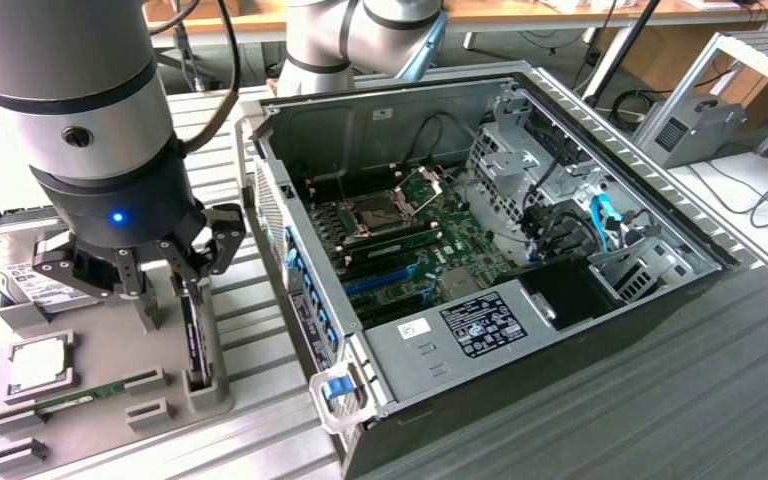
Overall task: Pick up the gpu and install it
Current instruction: 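Pick up the gpu and move the gpu toward the slot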
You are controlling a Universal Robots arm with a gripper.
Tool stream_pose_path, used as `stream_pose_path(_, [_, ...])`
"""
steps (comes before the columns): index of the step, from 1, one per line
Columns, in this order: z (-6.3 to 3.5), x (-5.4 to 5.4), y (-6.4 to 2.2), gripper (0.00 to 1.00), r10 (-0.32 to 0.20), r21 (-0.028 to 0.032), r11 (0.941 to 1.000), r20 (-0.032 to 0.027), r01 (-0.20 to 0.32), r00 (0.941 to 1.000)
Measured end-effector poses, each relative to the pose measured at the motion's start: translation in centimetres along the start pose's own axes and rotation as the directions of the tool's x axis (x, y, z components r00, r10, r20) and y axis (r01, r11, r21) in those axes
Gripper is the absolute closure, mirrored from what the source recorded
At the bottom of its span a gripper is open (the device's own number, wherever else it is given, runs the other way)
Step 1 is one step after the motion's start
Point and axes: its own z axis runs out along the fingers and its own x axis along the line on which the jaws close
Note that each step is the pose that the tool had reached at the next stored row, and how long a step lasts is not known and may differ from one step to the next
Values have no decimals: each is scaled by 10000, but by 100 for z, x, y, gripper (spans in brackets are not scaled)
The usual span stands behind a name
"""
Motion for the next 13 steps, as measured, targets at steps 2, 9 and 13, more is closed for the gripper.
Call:
stream_pose_path(2, [11,0,-1,58,1,1,10000,1,-1,10000])
stream_pose_path(9, [53,1,-7,58,0,0,10000,0,0,10000])
stream_pose_path(13, [75,1,-10,58,0,0,10000,1,0,10000])
